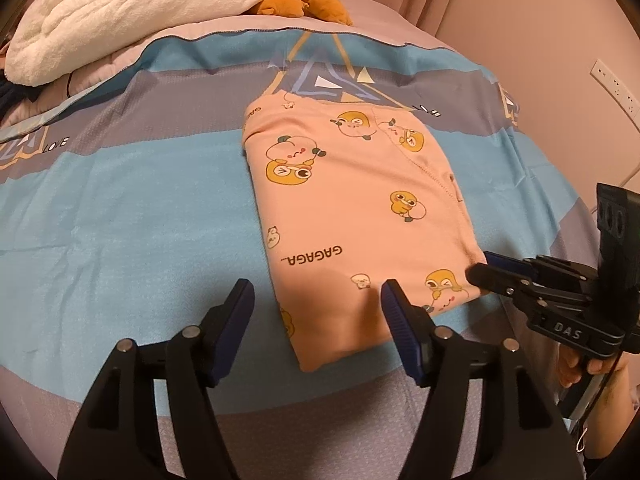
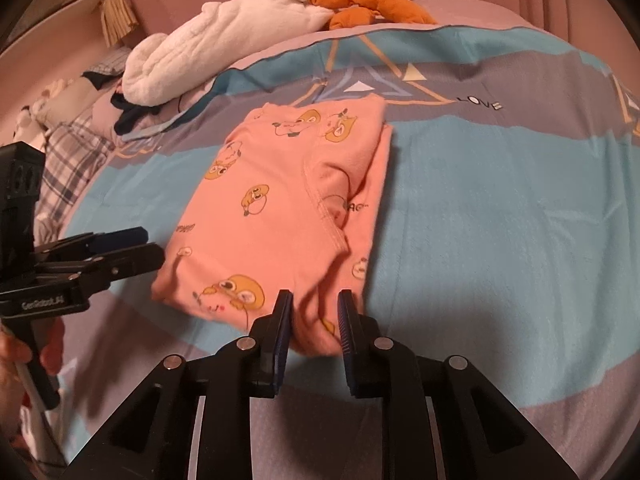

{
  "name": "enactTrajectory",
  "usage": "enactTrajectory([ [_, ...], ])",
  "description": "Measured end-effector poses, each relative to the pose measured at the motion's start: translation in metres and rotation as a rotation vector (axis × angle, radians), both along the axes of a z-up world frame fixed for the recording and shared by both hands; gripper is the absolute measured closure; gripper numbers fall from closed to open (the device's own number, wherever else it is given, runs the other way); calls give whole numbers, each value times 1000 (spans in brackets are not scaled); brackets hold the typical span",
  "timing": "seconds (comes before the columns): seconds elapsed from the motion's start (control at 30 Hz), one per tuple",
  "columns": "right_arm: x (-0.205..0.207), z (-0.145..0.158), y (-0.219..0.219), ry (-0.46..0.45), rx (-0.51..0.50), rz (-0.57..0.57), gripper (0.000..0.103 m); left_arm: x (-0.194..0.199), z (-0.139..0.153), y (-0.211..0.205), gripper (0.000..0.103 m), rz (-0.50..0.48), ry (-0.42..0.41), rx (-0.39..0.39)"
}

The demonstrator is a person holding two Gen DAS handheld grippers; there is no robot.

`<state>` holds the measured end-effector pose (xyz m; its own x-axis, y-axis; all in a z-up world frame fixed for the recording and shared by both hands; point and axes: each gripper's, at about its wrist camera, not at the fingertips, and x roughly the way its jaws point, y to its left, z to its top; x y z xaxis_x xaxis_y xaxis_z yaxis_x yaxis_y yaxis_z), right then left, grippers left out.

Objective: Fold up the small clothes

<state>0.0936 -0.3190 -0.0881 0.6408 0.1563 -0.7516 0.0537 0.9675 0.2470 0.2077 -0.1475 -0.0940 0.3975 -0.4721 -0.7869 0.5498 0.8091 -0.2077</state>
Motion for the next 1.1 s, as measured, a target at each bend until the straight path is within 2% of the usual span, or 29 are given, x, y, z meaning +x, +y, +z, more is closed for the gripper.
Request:
enactTrajectory([
  [0.13, -8, 5, -7, -4, 11, -27, 56, 2, -1, 0, 24, 14, 5, -7],
  [0.23, -10, 5, -15, -3, 44, -48, 49, 5, -3, 1, 17, 24, 4, -5],
  [0.3, -10, 2, -25, 3, 101, -73, 46, 7, -5, 1, 15, 29, 13, -6],
  [0.43, -7, -10, -44, 21, 282, -108, 43, 12, -11, 4, 12, 37, 42, -19],
  [0.6, 3, -19, -56, 27, 463, -150, 39, 24, -21, 3, 12, 39, 121, -88],
  [0.77, 25, -25, -57, 41, 523, -182, 39, 33, -33, -5, 12, 64, 159, -110],
  [0.97, 50, -33, -61, 32, 621, -193, 39, 41, -34, -17, 13, 47, 166, -154],
  [1.1, 65, -37, -60, 33, 662, -189, 39, 48, -35, -31, 13, 33, 160, -152],
])
